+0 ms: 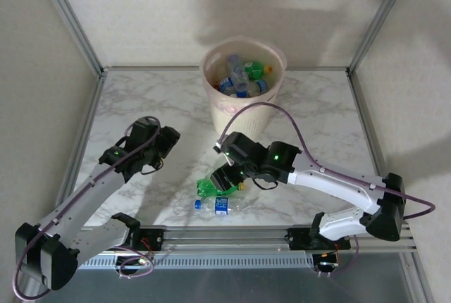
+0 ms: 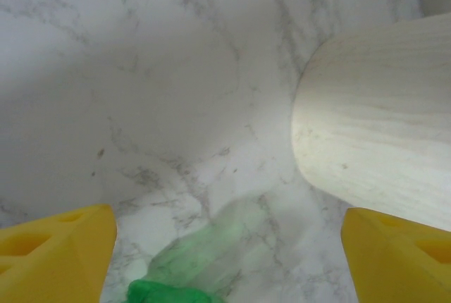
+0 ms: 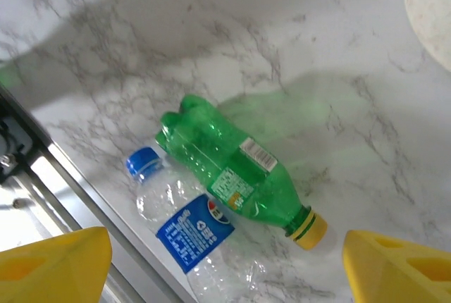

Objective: Put the plastic bottles in the bin

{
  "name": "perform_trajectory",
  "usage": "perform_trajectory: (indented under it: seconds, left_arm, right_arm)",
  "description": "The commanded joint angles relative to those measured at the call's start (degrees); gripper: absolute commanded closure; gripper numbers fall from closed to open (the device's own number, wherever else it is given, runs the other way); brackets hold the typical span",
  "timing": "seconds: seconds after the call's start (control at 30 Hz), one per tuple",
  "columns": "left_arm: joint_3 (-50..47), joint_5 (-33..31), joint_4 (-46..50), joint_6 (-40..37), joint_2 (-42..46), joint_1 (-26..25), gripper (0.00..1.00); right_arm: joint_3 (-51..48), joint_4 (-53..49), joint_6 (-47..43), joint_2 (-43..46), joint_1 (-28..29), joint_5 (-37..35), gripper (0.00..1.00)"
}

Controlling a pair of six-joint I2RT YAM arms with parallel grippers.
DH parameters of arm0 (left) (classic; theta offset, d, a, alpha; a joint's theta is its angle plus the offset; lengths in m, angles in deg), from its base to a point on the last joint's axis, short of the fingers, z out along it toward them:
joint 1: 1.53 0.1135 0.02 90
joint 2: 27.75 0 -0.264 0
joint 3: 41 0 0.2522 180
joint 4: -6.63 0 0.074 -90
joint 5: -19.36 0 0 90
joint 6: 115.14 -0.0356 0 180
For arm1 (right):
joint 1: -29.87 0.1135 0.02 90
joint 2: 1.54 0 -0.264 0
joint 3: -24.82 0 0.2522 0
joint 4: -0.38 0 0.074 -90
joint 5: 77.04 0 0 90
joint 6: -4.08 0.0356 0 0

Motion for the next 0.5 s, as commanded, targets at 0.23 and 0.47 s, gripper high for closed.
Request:
perform_trajectory:
  seconds: [0.23,0.47]
  left_arm:
    - [-3.23,0.46,-1.96,4.96,0.2,-1.6,0.17]
    - [-3.96,-0.24,0.32,3.56,0.5,-2.68,0.17]
  right_arm:
    - [-3.68,3.59,-1.39,-5.75,1.89,-3.1,0.13]
    - [-5.41,5.4,-2.27,-7.46,1.92,-1.79,0.13]
